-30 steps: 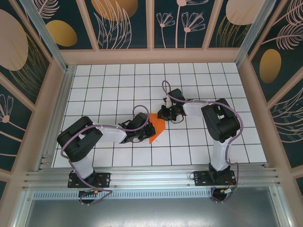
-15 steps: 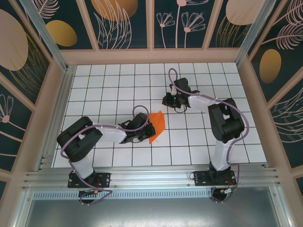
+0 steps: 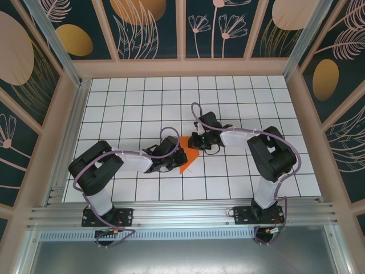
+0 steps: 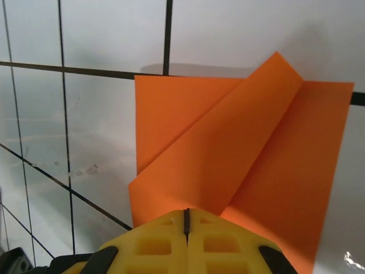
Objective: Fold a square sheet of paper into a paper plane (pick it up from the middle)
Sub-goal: Fourth fold the wing at the center of the table.
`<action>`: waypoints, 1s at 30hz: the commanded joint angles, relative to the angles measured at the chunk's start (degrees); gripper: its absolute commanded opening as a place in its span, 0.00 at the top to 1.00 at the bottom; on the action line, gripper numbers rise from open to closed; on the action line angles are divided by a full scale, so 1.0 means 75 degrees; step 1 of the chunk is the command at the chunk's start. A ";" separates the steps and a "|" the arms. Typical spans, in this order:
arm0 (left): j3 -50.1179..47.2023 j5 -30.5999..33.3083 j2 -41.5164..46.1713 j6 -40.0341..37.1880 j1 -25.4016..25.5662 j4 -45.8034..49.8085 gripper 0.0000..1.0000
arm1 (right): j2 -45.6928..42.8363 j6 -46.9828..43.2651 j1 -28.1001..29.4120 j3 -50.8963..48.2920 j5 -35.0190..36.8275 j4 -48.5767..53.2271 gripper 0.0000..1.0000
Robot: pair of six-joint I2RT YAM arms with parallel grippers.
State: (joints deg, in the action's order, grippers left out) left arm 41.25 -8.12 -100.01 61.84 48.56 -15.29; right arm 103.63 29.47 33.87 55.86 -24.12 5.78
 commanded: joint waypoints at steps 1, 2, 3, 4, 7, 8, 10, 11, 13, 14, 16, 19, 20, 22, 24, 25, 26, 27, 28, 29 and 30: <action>-0.0192 -0.0010 -0.0328 -0.0003 0.0070 0.1394 1.00 | 0.0293 0.0091 0.0085 0.0108 -0.0184 -0.0225 0.97; -0.0181 -0.0008 -0.0330 -0.0007 0.0071 0.1406 1.00 | 0.0390 0.0064 0.0085 0.0157 -0.0138 -0.0180 0.97; -0.0186 -0.0012 -0.0330 -0.0019 0.0077 0.1416 1.00 | 0.0459 0.0034 0.0086 0.0212 -0.0071 -0.0129 0.97; -0.0181 -0.0009 -0.0327 -0.0019 0.0075 0.1417 1.00 | 0.0516 0.0003 0.0078 0.0242 -0.0008 -0.0089 0.97; -0.0203 -0.0030 -0.0332 -0.0029 0.0075 0.1429 1.00 | 0.0679 -0.0106 0.0013 0.0342 0.0115 0.0006 0.97; -0.0201 -0.0040 -0.0340 -0.0031 0.0077 0.1434 1.00 | 0.0728 -0.0141 -0.0026 0.0385 0.0150 0.0024 0.97; -0.0233 -0.0048 -0.0328 -0.0031 0.0074 0.1441 1.00 | 0.0796 -0.0213 -0.0130 0.0438 0.0209 0.0053 0.98; -0.0250 -0.0045 -0.0318 -0.0025 0.0074 0.1445 1.00 | 0.0823 -0.0243 -0.0197 0.0447 0.0237 0.0041 0.98; -0.0267 -0.0065 -0.0321 -0.0034 0.0076 0.1441 1.00 | 0.0897 -0.0314 -0.0296 0.0503 0.0268 0.0069 0.97; -0.0295 -0.0083 -0.0318 -0.0031 0.0082 0.1431 1.00 | 0.0933 -0.0341 -0.0294 0.0539 0.0284 0.0061 0.98; -0.0332 -0.0090 -0.0318 -0.0031 0.0070 0.1432 1.00 | 0.1006 -0.0410 -0.0598 0.0613 0.0315 0.0051 0.98; -0.0389 -0.0124 -0.0318 -0.0031 0.0078 0.1403 1.00 | 0.1167 -0.0516 -0.0848 0.0803 0.0343 0.0074 0.98; -0.0397 -0.0136 -0.0318 -0.0018 0.0077 0.1384 1.00 | 0.1237 -0.0558 -0.0939 0.0867 0.0353 0.0082 0.98; -0.0410 -0.0139 -0.0300 -0.0018 0.0077 0.1391 1.00 | 0.1359 -0.0618 -0.1088 0.1014 0.0380 0.0102 0.98; -0.0426 -0.0136 -0.0296 -0.0008 0.0077 0.1368 1.00 | 0.1458 -0.0660 -0.1233 0.1163 0.0494 0.0134 0.98; -0.0426 -0.0136 -0.0295 -0.0001 0.0068 0.1371 1.00 | 0.1492 -0.0654 -0.1314 0.1265 0.0602 0.0176 0.98; -0.0427 -0.0139 -0.0286 -0.0002 0.0075 0.1371 1.00 | 0.1490 -0.0601 -0.1411 0.1325 0.0655 0.0170 0.98; -0.0432 -0.0142 -0.0295 -0.0010 0.0079 0.1371 1.00 | 0.1467 -0.0536 -0.1487 0.1360 0.0641 0.0128 0.98; -0.0433 -0.0136 -0.0285 0.0013 0.0081 0.1359 1.00 | 0.1438 -0.0455 -0.1555 0.1406 0.0638 0.0059 0.98; -0.0440 -0.0136 -0.0289 0.0004 0.0076 0.1353 1.00 | 0.1400 -0.0396 -0.1604 0.1482 0.0643 0.0061 0.98; -0.0428 -0.0136 -0.0289 0.0009 0.0082 0.1348 1.00 | 0.1354 -0.0369 -0.1609 0.1569 0.0679 0.0082 0.98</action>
State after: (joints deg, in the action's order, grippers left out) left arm 41.12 -8.10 -100.03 61.84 48.56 -15.40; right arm 112.79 26.89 24.23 65.34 -26.59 7.68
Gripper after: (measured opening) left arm 0.065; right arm 0.064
